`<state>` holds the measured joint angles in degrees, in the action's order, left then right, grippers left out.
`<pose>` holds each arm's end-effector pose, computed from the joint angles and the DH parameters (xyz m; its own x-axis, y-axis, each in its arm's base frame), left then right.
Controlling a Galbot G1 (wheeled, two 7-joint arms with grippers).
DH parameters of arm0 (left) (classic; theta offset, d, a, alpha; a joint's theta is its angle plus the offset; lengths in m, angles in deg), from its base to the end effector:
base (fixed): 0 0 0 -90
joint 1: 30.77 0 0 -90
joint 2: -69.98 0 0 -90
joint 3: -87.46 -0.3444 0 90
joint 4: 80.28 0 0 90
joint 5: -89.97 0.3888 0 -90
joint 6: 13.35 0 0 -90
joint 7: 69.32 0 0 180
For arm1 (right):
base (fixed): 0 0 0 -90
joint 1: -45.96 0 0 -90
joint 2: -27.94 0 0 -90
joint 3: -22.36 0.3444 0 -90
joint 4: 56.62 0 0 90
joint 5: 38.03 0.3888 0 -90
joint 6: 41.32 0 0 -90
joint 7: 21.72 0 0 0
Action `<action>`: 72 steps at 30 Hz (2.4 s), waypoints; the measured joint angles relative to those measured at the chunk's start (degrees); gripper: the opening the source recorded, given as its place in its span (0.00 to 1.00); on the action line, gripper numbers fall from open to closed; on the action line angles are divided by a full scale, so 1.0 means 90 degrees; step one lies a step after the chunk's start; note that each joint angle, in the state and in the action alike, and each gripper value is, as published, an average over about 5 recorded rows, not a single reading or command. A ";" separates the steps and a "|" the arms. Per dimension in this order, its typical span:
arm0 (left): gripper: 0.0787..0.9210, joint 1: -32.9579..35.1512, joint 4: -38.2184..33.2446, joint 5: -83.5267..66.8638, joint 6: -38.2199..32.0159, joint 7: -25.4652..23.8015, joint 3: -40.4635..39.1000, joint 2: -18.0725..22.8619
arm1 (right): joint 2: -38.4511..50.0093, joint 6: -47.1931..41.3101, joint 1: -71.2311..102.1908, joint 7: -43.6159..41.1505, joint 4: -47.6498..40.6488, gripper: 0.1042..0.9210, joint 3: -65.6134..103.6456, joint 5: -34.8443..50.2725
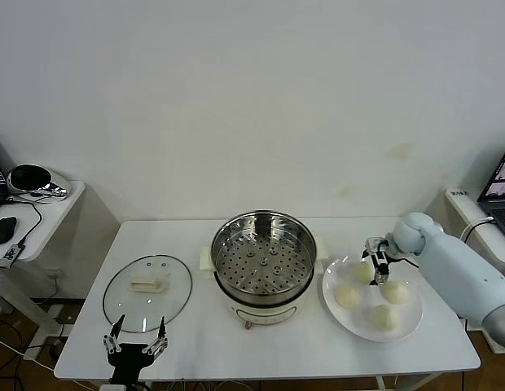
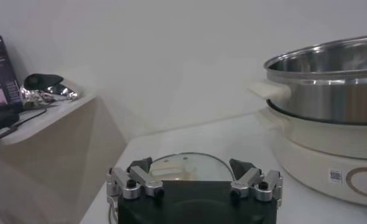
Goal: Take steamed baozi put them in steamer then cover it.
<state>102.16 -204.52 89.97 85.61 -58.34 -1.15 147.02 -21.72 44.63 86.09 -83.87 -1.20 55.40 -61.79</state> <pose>0.1531 0.0358 -0.3072 -0.9570 -0.1125 0.2673 -0.0482 0.9706 0.2359 0.5746 -0.1612 -0.2561 -0.2502 -0.0586 0.9664 -0.9647 -0.0692 -0.2540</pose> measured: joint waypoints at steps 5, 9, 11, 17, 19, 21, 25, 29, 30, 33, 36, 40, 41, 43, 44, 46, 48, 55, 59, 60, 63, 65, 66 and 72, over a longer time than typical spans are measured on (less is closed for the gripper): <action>0.88 0.0002 -0.0006 0.0003 -0.0002 0.0000 0.0001 0.0010 | -0.0022 -0.0003 -0.0077 -0.0011 -0.0040 0.60 -0.0097 -0.0004; 0.88 0.0033 -0.0038 0.0003 -0.0003 -0.0004 0.0013 0.0007 | 0.0018 -0.0012 -0.0154 -0.0047 -0.0006 0.56 -0.0197 0.0041; 0.88 0.0044 -0.0053 0.0001 -0.0003 -0.0013 0.0024 0.0001 | 0.0072 -0.0032 -0.0209 -0.0078 0.0066 0.56 -0.0265 0.0104; 0.88 0.0064 -0.0061 -0.0042 -0.0007 -0.0048 0.0058 -0.0034 | 0.0454 -0.0146 -0.0564 -0.0210 0.0598 0.57 -0.0616 0.0527; 0.88 0.0072 -0.0056 -0.0065 -0.0012 -0.0058 0.0065 -0.0049 | 0.0645 -0.0170 -0.0775 -0.0254 0.0840 0.57 -0.0776 0.0729; 0.88 0.0070 -0.0050 -0.0092 -0.0017 -0.0065 0.0069 -0.0065 | 0.0836 -0.0181 -0.1042 -0.0286 0.1082 0.57 -0.0952 0.0953; 0.88 0.0029 -0.0037 -0.0141 -0.0019 -0.0075 0.0065 -0.0103 | 0.1090 -0.0180 -0.1698 -0.0301 0.1492 0.57 -0.1353 0.1454; 0.88 -0.0027 -0.0005 -0.0167 -0.0020 -0.0071 0.0044 -0.0129 | 0.1138 -0.0151 -0.2459 -0.0271 0.1755 0.58 -0.1814 0.2017; 0.88 -0.0035 0.0001 -0.0172 -0.0020 -0.0070 0.0040 -0.0135 | 0.1120 -0.0137 -0.2658 -0.0259 0.1808 0.58 -0.1939 0.2163; 0.88 -0.0051 0.0007 -0.0196 -0.0023 -0.0071 0.0042 -0.0158 | 0.0997 -0.0068 -0.3226 -0.0218 0.1931 0.58 -0.2330 0.2578; 0.88 -0.0080 0.0006 -0.0235 -0.0025 -0.0075 0.0072 -0.0185 | 0.0787 0.0041 -0.3713 -0.0170 0.2005 0.58 -0.2727 0.2951; 0.88 -0.0121 0.0006 -0.0291 -0.0025 -0.0083 0.0126 -0.0197 | 0.0375 0.0275 -0.4172 -0.0083 0.2015 0.58 -0.3225 0.3329; 0.88 -0.0132 0.0008 -0.0301 -0.0025 -0.0086 0.0139 -0.0196 | 0.0253 0.0344 -0.4251 -0.0064 0.1998 0.59 -0.3334 0.3399; 0.88 -0.0155 0.0017 -0.0318 -0.0025 -0.0090 0.0166 -0.0188 | -0.0012 0.0489 -0.4375 -0.0038 0.1945 0.59 -0.3539 0.3517; 0.88 -0.0165 0.0023 -0.0324 -0.0025 -0.0091 0.0180 -0.0183 | -0.0145 0.0562 -0.4420 -0.0033 0.1912 0.59 -0.3633 0.3559; 0.88 -0.0178 0.0033 -0.0334 -0.0025 -0.0094 0.0207 -0.0175 | -0.0418 0.0714 -0.4490 -0.0031 0.1847 0.59 -0.3816 0.3615; 0.88 -0.0187 0.0042 -0.0344 -0.0025 -0.0097 0.0233 -0.0171 | -0.0674 0.0866 -0.4543 -0.0031 0.1788 0.59 -0.3985 0.3638; 0.88 -0.0217 0.0071 -0.0359 -0.0025 -0.0102 0.0296 -0.0149 | -0.1430 0.1550 -0.4617 0.0006 0.1565 0.61 -0.4521 0.3454; 0.88 -0.0202 0.0058 -0.0364 -0.0025 -0.0107 0.0310 -0.0143 | -0.1742 0.2040 -0.4607 0.0070 0.1398 0.62 -0.4715 0.3139; 0.88 -0.0203 0.0056 -0.0366 -0.0025 -0.0108 0.0316 -0.0143 | -0.1804 0.2154 -0.4596 0.0089 0.1354 0.62 -0.4751 0.3044; 0.88 -0.0215 0.0055 -0.0376 -0.0025 -0.0110 0.0330 -0.0141 | -0.1975 0.2479 -0.4540 0.0158 0.1218 0.62 -0.4831 0.2739; 0.88 -0.0230 0.0058 -0.0381 -0.0025 -0.0111 0.0332 -0.0139 | -0.2077 0.2678 -0.4489 0.0210 0.1128 0.62 -0.4869 0.2530; 0.88 -0.0237 0.0061 -0.0382 -0.0025 -0.0112 0.0331 -0.0137 | -0.2123 0.2766 -0.4462 0.0234 0.1089 0.62 -0.4888 0.2433; 0.88 -0.0271 0.0089 -0.0384 -0.0024 -0.0115 0.0314 -0.0121 | -0.2357 0.3208 -0.4313 0.0367 0.0862 0.62 -0.4943 0.1914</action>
<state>99.72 -203.71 86.51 85.40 -59.38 1.68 145.93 -42.93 73.50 47.27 -80.57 6.55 10.91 -44.56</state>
